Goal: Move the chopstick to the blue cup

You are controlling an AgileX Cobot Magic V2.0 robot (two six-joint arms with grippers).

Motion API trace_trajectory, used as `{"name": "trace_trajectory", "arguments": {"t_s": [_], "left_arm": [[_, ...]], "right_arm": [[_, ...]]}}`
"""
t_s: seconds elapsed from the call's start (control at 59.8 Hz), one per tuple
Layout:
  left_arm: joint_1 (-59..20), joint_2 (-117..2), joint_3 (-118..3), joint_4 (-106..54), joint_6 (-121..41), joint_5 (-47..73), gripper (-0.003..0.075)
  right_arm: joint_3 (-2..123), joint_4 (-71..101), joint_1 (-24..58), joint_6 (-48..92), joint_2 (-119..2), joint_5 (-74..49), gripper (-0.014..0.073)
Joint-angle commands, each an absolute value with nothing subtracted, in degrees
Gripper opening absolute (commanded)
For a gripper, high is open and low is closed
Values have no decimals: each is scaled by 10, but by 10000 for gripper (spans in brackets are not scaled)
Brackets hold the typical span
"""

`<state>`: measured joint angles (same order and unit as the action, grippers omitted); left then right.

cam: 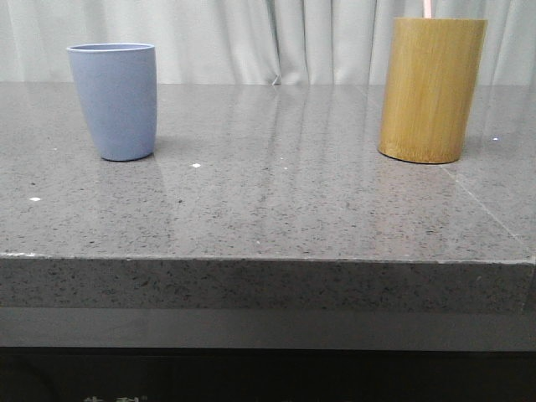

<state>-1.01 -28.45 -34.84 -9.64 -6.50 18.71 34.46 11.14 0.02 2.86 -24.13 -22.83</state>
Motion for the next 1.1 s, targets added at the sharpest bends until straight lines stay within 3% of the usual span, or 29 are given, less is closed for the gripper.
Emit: {"name": "trace_trajectory", "arguments": {"t_s": [0.0, 0.568, 0.769, 1.086], "left_arm": [[-10, -312, -389, -106, -65, 178, 606], [-103, -777, -831, -105, -85, 557, 587], [-110, -879, -945, -105, -85, 605, 587], [-136, -964, -1014, -102, -85, 636, 587]], "right_arm": [[366, 115, -2, 31, -249, -181, 652], [366, 115, -2, 31, -249, -181, 652], [366, 115, -2, 31, -249, -181, 652], [366, 115, -2, 31, -249, -181, 652]]}}
